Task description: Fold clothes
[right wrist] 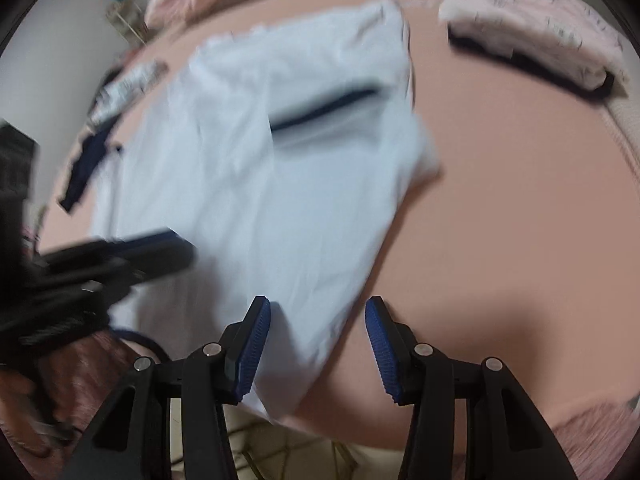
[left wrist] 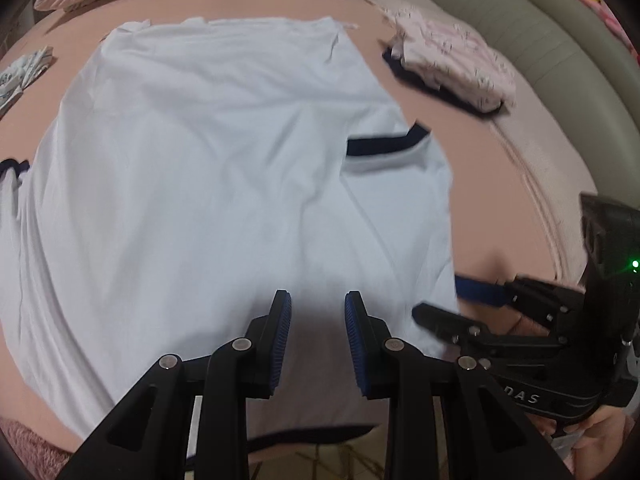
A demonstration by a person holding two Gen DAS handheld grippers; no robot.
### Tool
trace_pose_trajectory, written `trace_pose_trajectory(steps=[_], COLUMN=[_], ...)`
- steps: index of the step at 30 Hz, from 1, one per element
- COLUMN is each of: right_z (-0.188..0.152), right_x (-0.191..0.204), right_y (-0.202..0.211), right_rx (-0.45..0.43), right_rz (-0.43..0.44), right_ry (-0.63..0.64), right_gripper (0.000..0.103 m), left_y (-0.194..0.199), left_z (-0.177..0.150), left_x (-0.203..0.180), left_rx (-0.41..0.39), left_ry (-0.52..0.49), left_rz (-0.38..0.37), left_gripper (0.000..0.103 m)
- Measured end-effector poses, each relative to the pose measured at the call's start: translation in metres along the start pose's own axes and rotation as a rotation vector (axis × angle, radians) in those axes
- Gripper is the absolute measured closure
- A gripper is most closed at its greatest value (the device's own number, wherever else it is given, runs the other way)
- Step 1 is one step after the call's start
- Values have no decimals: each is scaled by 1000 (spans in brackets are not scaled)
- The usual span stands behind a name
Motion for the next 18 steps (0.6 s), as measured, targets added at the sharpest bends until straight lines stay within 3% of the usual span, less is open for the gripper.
trace_pose_trajectory(steps=[4, 6, 8, 14, 18], right_z=[-12, -20, -29, -32, -33], right_x=[2, -3, -8, 15, 32], right_y=[4, 8, 11, 7, 4], right_rx=[-13, -6, 1, -10, -19], right_rz=[-102, -115, -123, -111, -102], right_ry=[65, 55, 40, 73, 97], right_gripper=[54, 54, 54, 54, 54], left_y=[-2, 0, 4, 42, 29], left_z=[-17, -26, -33, -36, -44], left_x=[15, 28, 37, 51, 63], left_rx=[79, 96, 101, -26, 14], left_ry=[61, 67, 76, 106, 123], left_rz=[35, 76, 66, 42, 77], left_gripper=[78, 78, 78, 78, 78])
Point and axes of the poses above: each gripper's, at about its wrist camera, not at the fingertips, and y roughly against the way its jaws point, x to its left, z to its top, the point moved 6 cm from there along -y, roughly the way its jaws point
